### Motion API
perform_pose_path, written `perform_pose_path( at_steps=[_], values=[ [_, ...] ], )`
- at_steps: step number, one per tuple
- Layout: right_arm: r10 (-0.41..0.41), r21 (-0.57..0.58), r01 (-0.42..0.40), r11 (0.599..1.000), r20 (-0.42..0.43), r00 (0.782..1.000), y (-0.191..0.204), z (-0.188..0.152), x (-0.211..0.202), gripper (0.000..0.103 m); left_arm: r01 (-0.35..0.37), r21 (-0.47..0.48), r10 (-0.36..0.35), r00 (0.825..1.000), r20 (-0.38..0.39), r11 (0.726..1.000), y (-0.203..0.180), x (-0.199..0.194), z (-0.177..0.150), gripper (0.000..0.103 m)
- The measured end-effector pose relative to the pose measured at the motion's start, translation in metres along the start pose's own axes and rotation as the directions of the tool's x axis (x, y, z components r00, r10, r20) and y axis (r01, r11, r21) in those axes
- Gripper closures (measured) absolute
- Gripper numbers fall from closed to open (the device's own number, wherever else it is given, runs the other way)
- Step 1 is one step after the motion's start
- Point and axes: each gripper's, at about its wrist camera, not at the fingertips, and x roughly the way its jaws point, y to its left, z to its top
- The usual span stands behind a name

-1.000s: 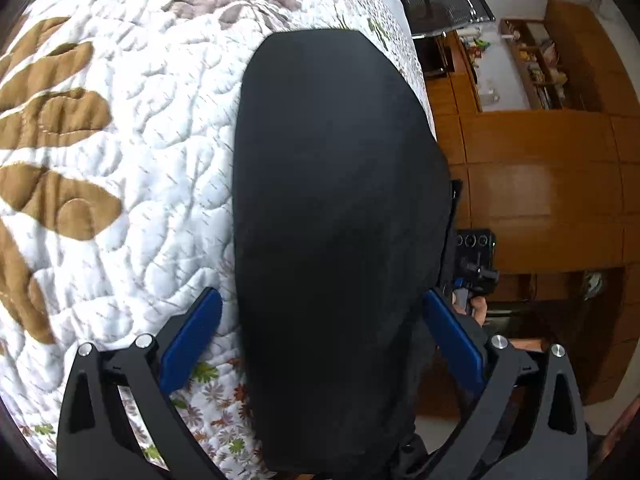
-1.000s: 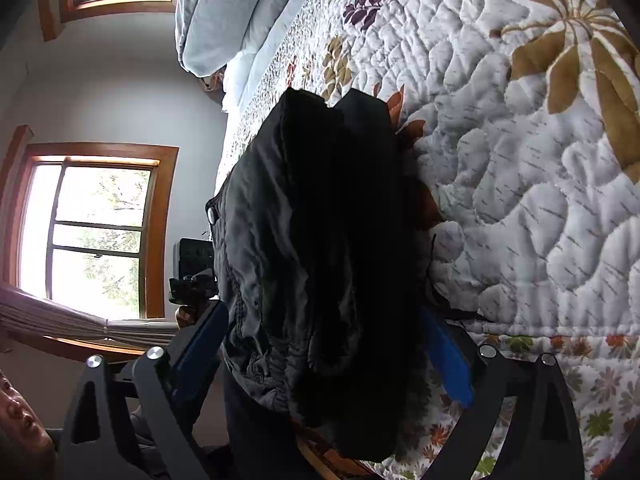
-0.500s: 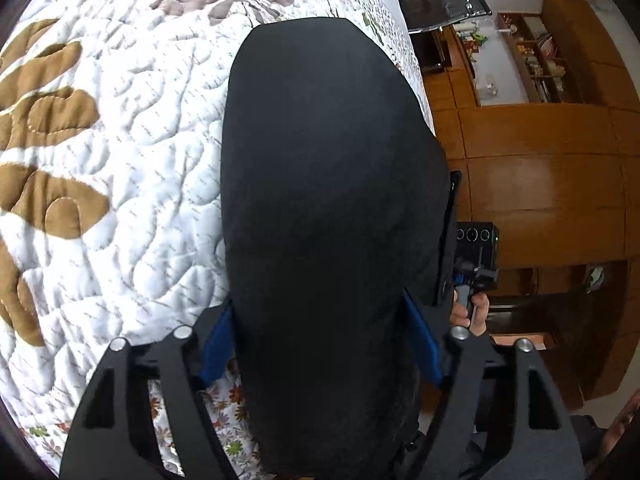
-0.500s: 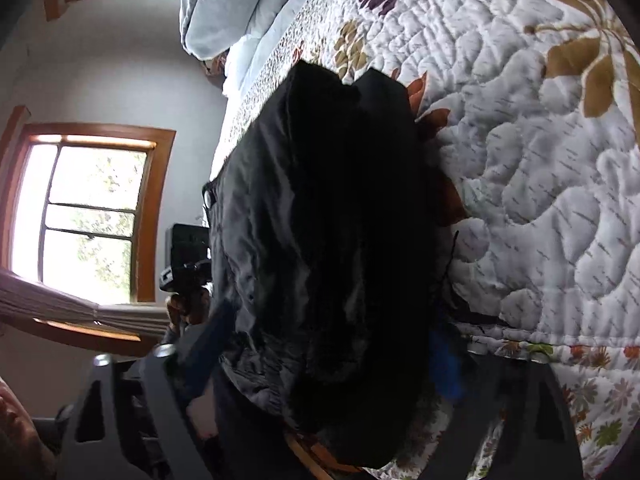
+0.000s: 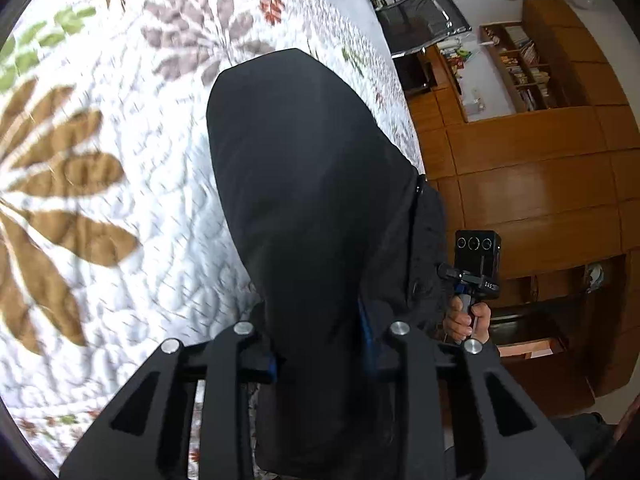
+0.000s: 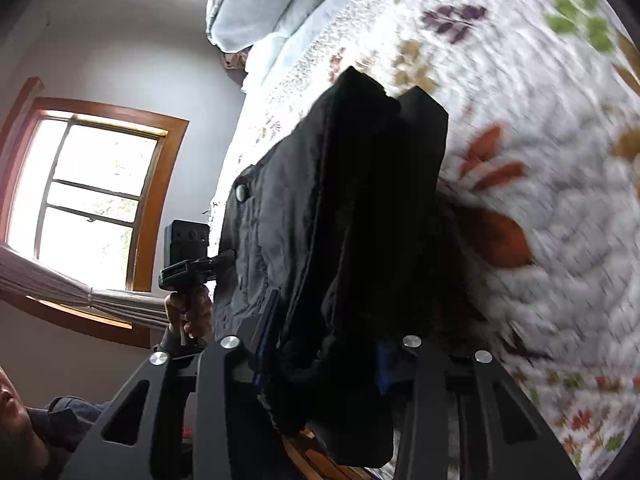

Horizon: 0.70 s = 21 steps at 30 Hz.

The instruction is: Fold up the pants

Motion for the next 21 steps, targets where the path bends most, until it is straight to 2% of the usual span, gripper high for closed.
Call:
perform_pose_path(
  at_steps=[6, 10, 13, 15, 21],
  values=[
    [0.014, -0.054, -0.015, 0.998, -0.023, 1.000, 0.034, 0.053, 0.047, 0.064, -0.051, 0.005, 0.051, 0.996, 0.068, 0.999, 0.022, -0.052, 0.037, 0.076],
    [0.015, -0.104, -0.021, 0.994, -0.057, 0.998, 0.059, 0.100, 0.100, 0.064, -0.096, -0.001, 0.095, 0.989, 0.113, 0.995, 0.044, -0.086, 0.065, 0.076],
    [0.016, -0.108, -0.024, 0.994, -0.074, 0.997, 0.064, 0.122, 0.131, 0.064, -0.118, -0.018, 0.119, 0.984, 0.129, 0.993, 0.068, -0.107, 0.088, 0.076],
    [0.014, -0.112, -0.023, 0.993, -0.083, 0.996, 0.066, 0.134, 0.149, 0.064, -0.116, -0.029, 0.118, 0.985, 0.125, 0.993, 0.083, -0.115, 0.099, 0.075],
    [0.000, -0.091, -0.009, 0.996, -0.097, 0.995, 0.053, 0.149, 0.167, 0.063, -0.089, -0.004, 0.088, 0.989, 0.119, 0.996, 0.103, -0.126, 0.113, 0.073]
  ],
)
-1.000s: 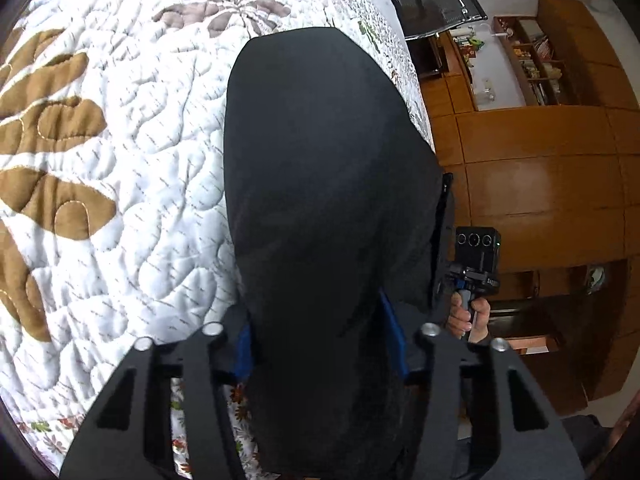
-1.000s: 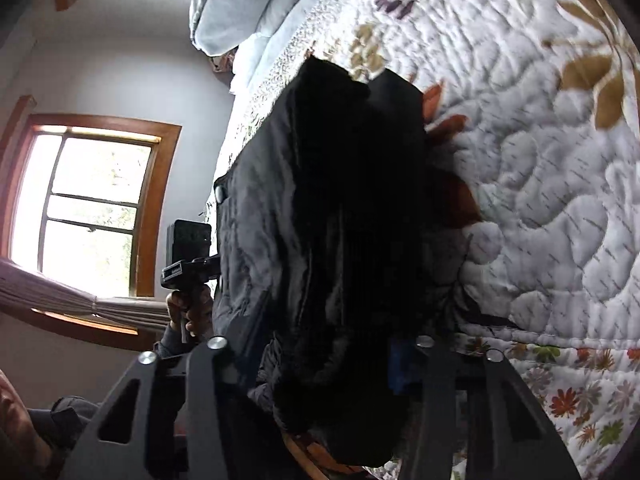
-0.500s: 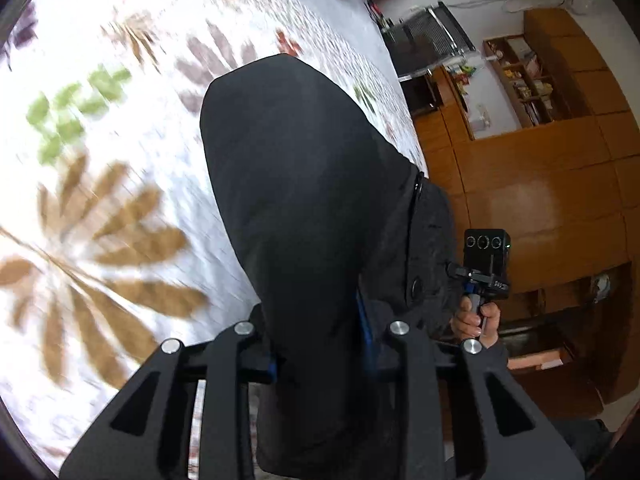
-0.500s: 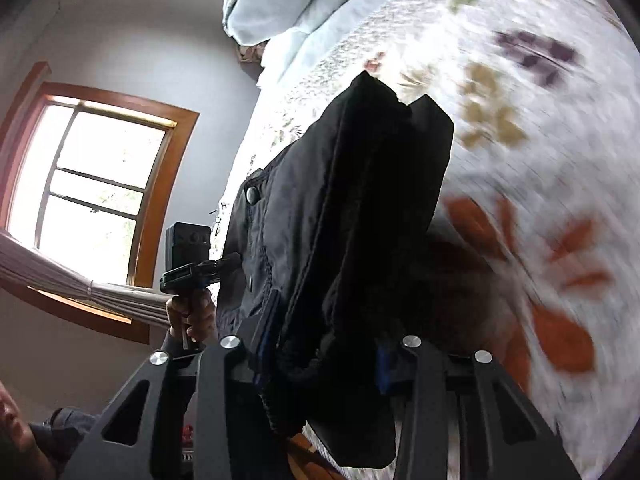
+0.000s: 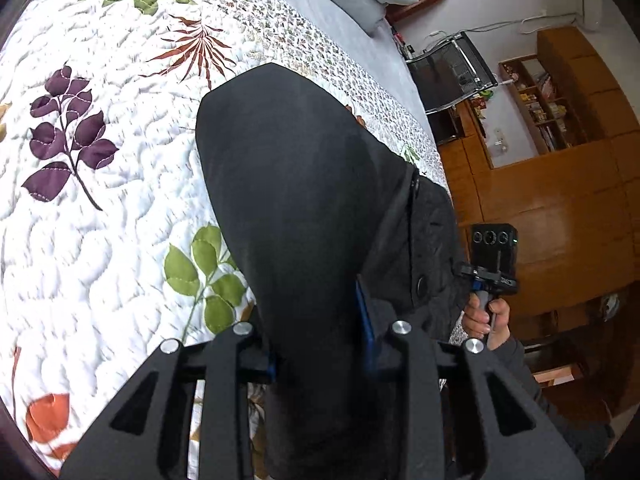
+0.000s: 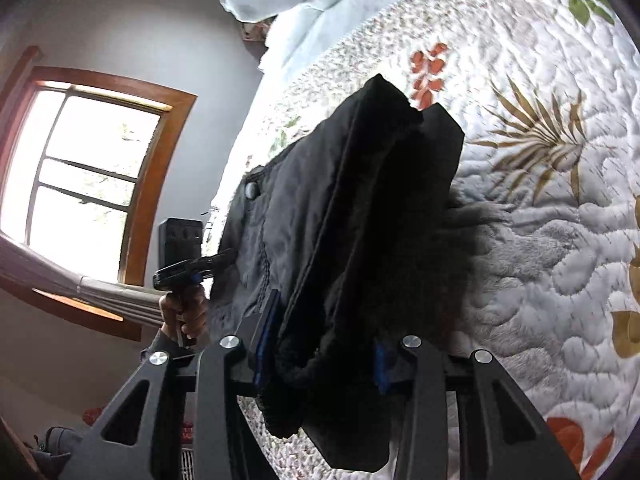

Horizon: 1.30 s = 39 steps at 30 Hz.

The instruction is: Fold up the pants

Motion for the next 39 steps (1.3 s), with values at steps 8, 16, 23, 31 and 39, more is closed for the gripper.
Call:
perform_pose_path(
  at_steps=[8, 16, 23, 31, 39],
  values=[
    [-0.144, 0.016, 0.144, 0.989, -0.001, 0.990, -0.016, -0.006, 0.001, 0.029, -0.077, -0.045, 0.078, 0.997, 0.013, 0.996, 0.018, 0.005, -0.011, 0.009],
    [-0.313, -0.210, 0.357, 0.910, 0.216, 0.925, 0.068, -0.039, -0.050, 0.029, -0.223, -0.030, 0.225, 0.969, 0.101, 0.974, 0.007, -0.028, -0.027, 0.004],
    [-0.359, -0.265, 0.381, 0.886, 0.128, 0.924, 0.076, -0.057, 0.000, 0.029, -0.302, 0.053, 0.297, 0.951, 0.088, 0.952, -0.022, -0.020, -0.051, 0.003],
    [-0.438, -0.250, 0.519, 0.817, 0.316, 0.842, 0.128, -0.109, -0.049, 0.010, -0.503, 0.084, 0.471, 0.846, 0.249, 0.860, -0.077, -0.060, -0.089, 0.003],
    [-0.435, -0.259, 0.638, 0.725, 0.545, 0.717, 0.237, -0.252, -0.091, 0.004, -0.699, 0.166, 0.521, 0.651, 0.552, 0.696, -0.236, -0.103, -0.229, 0.003]
  ],
)
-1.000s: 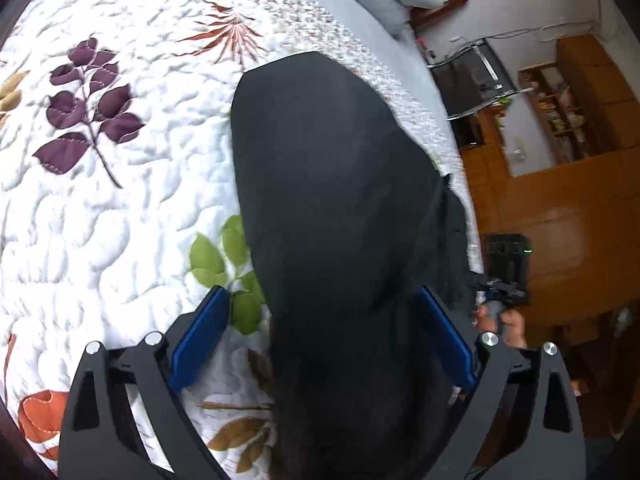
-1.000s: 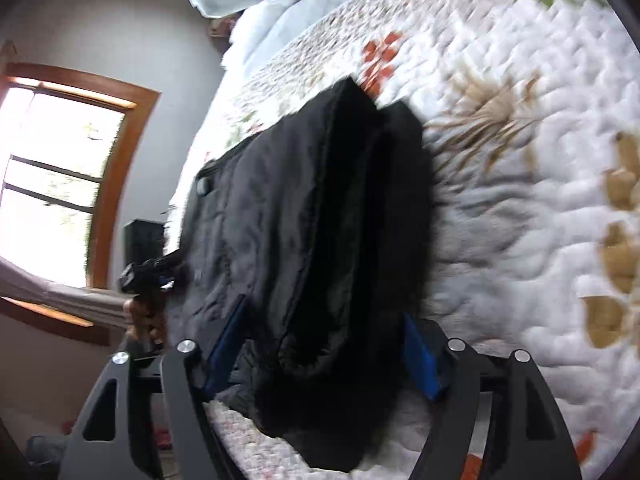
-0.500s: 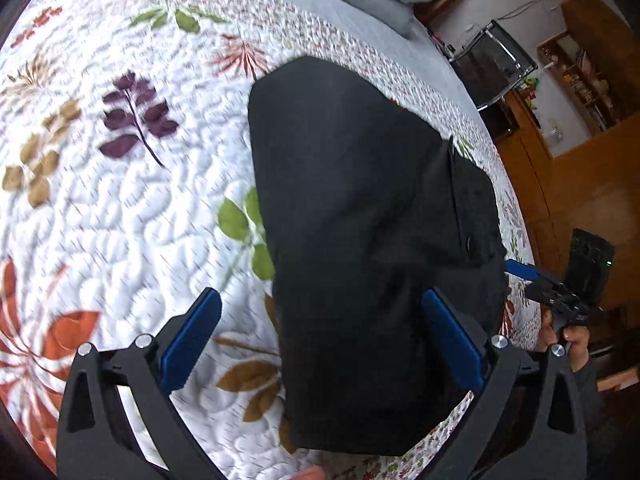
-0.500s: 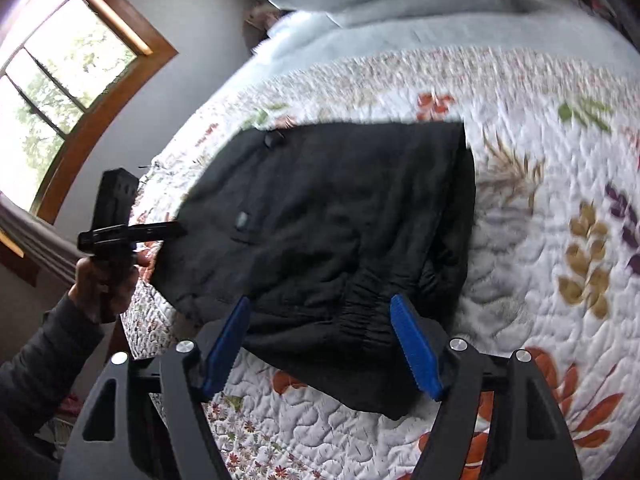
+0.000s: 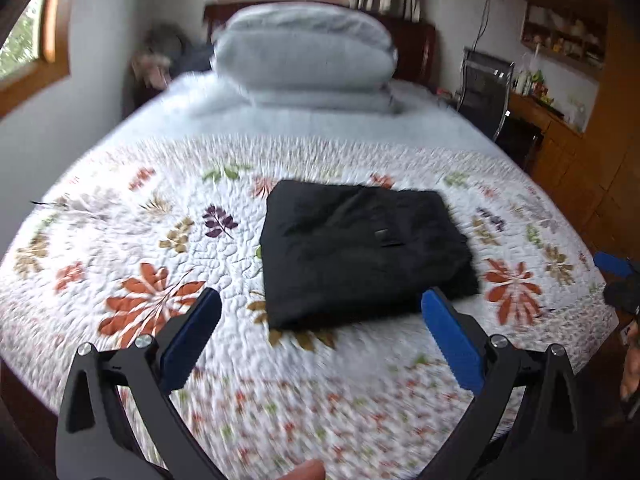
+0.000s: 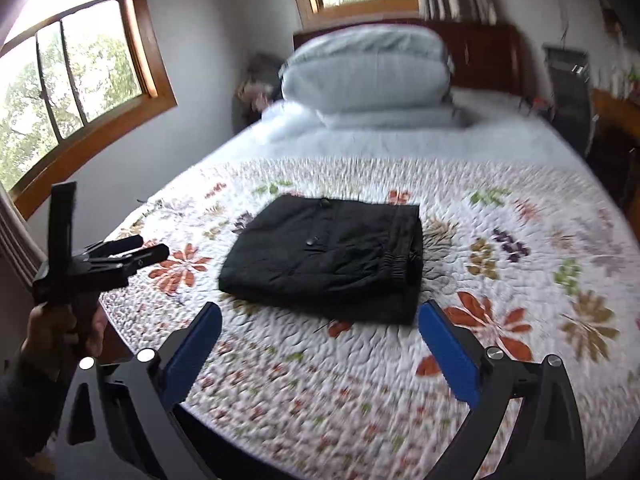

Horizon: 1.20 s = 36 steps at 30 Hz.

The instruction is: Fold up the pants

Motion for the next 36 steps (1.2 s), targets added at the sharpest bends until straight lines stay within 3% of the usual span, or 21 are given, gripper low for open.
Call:
perform_pose_path(
  at_steps=[6, 8, 11, 15, 21, 36],
  values=[
    [-0.047, 0.099, 0.042, 0.994, 0.044, 0.998, 0.022, -0.020, -0.065, 0.004, -0.123, -0.023, 0.123, 0.992, 0.021, 0.992, -0.041, -0.076, -0.021, 0.003],
    [-0.068, 0.083, 0.064, 0.994, 0.045, 0.997, 0.029, -0.024, -0.076, 0.004, -0.113, -0.027, 0.114, 0.993, 0.035, 0.993, -0.045, -0.094, -0.028, 0.003],
    [-0.084, 0.071, 0.081, 0.994, 0.044, 0.995, 0.037, -0.030, -0.090, 0.004, -0.169, -0.055, 0.170, 0.985, 0.019, 0.984, -0.044, -0.120, -0.036, 0.003],
    [-0.127, 0.058, 0.124, 0.991, 0.036, 0.991, 0.047, -0.033, -0.097, 0.004, -0.145, -0.077, 0.148, 0.989, 0.024, 0.986, -0.045, -0.144, -0.044, 0.003],
    [-0.225, 0.040, 0.224, 0.974, 0.015, 0.974, 0.062, -0.038, -0.096, 0.004, -0.134, -0.065, 0.138, 0.989, 0.059, 0.989, -0.049, -0.165, -0.047, 0.003],
    [-0.308, 0.036, 0.307, 0.951, 0.040, 0.950, 0.064, -0.034, -0.104, 0.004, -0.131, -0.065, 0.134, 0.990, 0.039, 0.989, -0.050, -0.168, -0.054, 0.003]
  ],
)
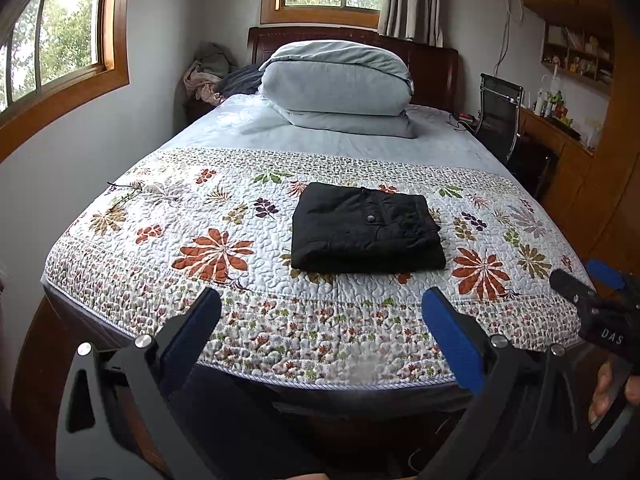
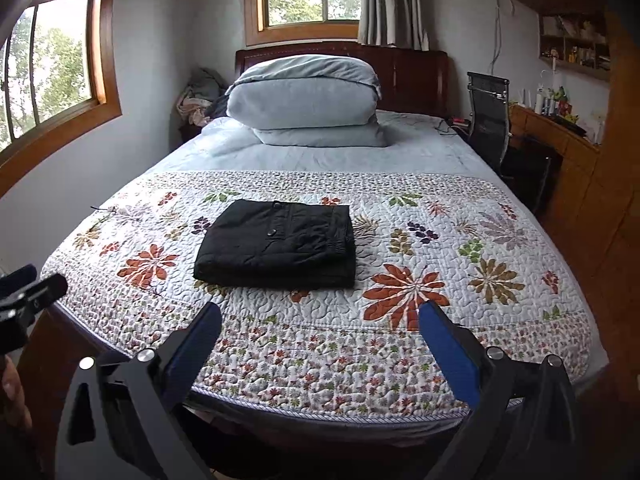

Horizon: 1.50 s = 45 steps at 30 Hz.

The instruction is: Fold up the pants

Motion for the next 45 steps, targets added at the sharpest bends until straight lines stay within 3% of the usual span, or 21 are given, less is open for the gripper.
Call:
perform_pose_path(
  at_steps=[7, 14, 24, 45],
  values=[
    [-0.026, -0.018, 0.027, 0.999, 0.048, 0.998, 0.003, 0.004, -0.016, 0.004, -0.009, 0.003, 0.009, 1.000, -0.004, 1.000, 0.001, -0.001, -0.008, 0.003],
    [-0.012, -0.011, 0.013, 1.000, 0.048, 0.999, -0.001, 0.006, -0.021, 0.004, -0.016, 0.002, 0.016, 0.999, 0.029, 1.000, -0.001, -0.008, -0.007, 0.003],
    [-0.023, -0.020, 0.023, 1.000, 0.023, 0.999, 0.004, 0.003, -0.016, 0.004, -0.003, 0.018, 0.003, 1.000, 0.011, 1.000, -0.006, 0.010, -0.006, 0.003],
    [-0.033, -0.001, 0.033, 0.999, 0.033, 0.999, 0.005, 0.001, -0.013, 0.004, 0.009, 0.017, -0.010, 1.000, 0.022, 1.000, -0.008, 0.011, -0.006, 0.003]
  ],
)
